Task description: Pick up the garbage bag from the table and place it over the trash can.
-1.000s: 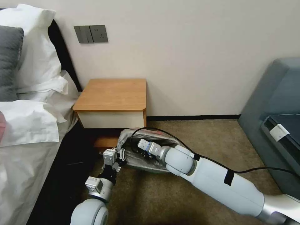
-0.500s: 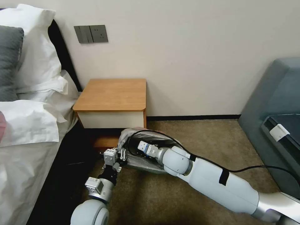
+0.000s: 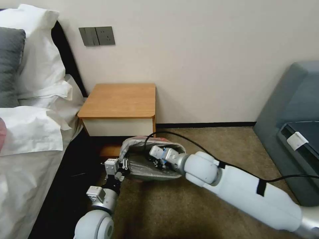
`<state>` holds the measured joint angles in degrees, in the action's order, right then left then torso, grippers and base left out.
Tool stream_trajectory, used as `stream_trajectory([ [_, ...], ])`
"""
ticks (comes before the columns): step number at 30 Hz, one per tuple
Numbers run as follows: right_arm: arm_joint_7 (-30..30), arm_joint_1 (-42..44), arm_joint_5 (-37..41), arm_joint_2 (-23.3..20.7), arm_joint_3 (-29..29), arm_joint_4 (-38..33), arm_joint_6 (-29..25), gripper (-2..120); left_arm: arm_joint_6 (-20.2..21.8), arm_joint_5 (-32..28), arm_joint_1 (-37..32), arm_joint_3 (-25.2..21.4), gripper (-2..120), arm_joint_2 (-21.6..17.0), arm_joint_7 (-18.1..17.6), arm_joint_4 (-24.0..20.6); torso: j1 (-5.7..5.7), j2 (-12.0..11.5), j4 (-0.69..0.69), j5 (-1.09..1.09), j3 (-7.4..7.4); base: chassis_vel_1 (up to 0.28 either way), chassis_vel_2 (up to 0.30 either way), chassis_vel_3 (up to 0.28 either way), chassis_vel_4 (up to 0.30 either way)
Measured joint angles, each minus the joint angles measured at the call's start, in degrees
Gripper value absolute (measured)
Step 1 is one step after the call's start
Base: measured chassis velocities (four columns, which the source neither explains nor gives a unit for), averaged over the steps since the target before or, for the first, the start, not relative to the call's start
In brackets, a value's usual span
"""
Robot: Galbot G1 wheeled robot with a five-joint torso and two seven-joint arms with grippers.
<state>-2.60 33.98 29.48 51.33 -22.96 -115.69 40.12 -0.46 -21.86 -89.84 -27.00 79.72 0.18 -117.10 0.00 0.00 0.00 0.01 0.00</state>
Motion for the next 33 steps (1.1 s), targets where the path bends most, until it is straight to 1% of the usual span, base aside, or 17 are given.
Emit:
stream_trajectory([
  [2,1.7,2.8,4.7,-1.6,5.1,-3.0,-2.5,7,0.4,-2.7,-0.2,-0.4,5,-0.1,-1.2,0.7,0.00,0.0,0.01,0.00,0.00,0.000,0.000,0.000,0.000],
  [3,4.0,4.6,6.6,-2.8,7.2,-4.7,-5.7,10,0.8,-4.2,-0.3,-0.5,5,-0.1,-1.9,1.1,0.00,0.0,0.01,0.00,0.00,0.000,0.000,0.000,0.000],
  [4,4.0,4.6,6.6,-2.8,7.2,-4.7,-5.7,10,0.8,-4.2,-0.3,-0.5,5,-0.1,-1.9,1.1,0.00,0.0,0.01,0.00,0.00,0.000,0.000,0.000,0.000],
  [6,8.9,8.7,7.0,-4.1,10.7,-7.7,-9.6,20,1.9,-5.8,-0.7,-0.3,5,-0.1,-3.1,2.1,0.00,0.0,0.00,-0.02,-0.01,0.000,0.000,0.000,0.000],
  [7,8.9,8.7,7.0,-4.1,10.7,-7.7,-9.6,20,1.9,-5.8,-0.7,-0.3,5,-0.1,-3.1,2.1,0.00,0.0,0.00,-0.02,-0.01,0.000,0.000,0.000,0.000],
  [8,11.6,11.8,6.5,-4.2,13.3,-9.1,-10.7,25,3.2,-6.1,-0.9,-0.2,5,-0.2,-3.6,2.6,0.00,0.0,-0.01,-0.01,-0.01,0.000,0.000,0.000,0.000],
  [10,15.9,18.0,3.5,-3.0,18.7,-11.0,-12.0,36,6.4,-6.8,-1.7,0.4,5,-0.6,-4.6,2.9,0.00,0.0,-0.01,-0.01,-0.01,0.000,0.000,0.000,0.000],
  [11,15.9,18.0,3.5,-3.0,18.7,-11.0,-12.0,36,6.4,-6.8,-1.7,0.4,5,-0.6,-4.6,2.9,0.00,0.0,-0.01,-0.01,-0.01,0.000,0.000,0.000,0.000],
  [13,17.1,24.4,-2.0,0.2,25.2,-12.0,-13.7,46,10.3,-6.8,-2.5,1.7,5,-1.2,-5.9,2.1,0.00,0.0,0.01,0.00,-0.01,0.000,0.000,0.000,0.000],
  [14,17.1,24.4,-2.0,0.2,25.2,-12.0,-13.7,46,10.3,-6.8,-2.5,1.7,5,-1.2,-5.9,2.1,0.00,0.0,0.01,0.00,-0.01,0.000,0.000,0.000,0.000],
  [16,16.9,28.7,-6.0,3.3,29.6,-12.8,-14.5,58,13.2,-6.6,-2.7,2.6,5,-1.7,-7.2,1.1,0.00,0.0,-0.01,0.00,-0.01,0.000,0.000,0.000,0.000],
  [17,16.9,28.7,-6.0,3.3,29.6,-12.8,-14.5,58,13.2,-6.6,-2.7,2.6,5,-1.7,-7.2,1.1,0.00,0.0,-0.01,0.00,-0.01,0.000,0.000,0.000,0.000],
  [21,16.4,32.6,-8.6,6.6,31.9,-13.3,-15.3,76,18.0,-8.1,-1.8,4.6,5,-2.2,-12.3,0.3,0.00,0.0,0.00,0.00,0.00,0.000,0.000,0.000,0.000],
  [22,16.4,32.6,-8.6,6.6,31.9,-13.3,-15.3,76,18.0,-8.1,-1.8,4.6,5,-2.2,-12.3,0.3,0.00,0.0,0.00,0.00,0.00,0.000,0.000,0.000,0.000],
  [27,16.2,33.4,-9.2,7.7,32.1,-12.7,-15.7,96,20.5,-9.0,-0.6,6.4,5,-1.7,-14.0,0.6,0.00,0.0,0.00,-0.01,0.00,0.000,0.000,0.000,0.000],
  [31,16.2,33.5,-9.1,7.9,32.1,-12.4,-15.7,100,23.2,-8.8,0.2,7.1,5,-1.2,-15.3,1.2,0.00,0.0,0.00,-0.01,0.00,0.000,0.000,0.000,0.000],
  [33,16.2,33.5,-8.9,7.8,32.1,-12.2,-15.7,100,23.7,-8.1,0.5,7.2,12,-1.2,-15.8,1.5,0.00,0.0,0.00,0.00,0.00,0.000,0.000,0.000,0.000],
])
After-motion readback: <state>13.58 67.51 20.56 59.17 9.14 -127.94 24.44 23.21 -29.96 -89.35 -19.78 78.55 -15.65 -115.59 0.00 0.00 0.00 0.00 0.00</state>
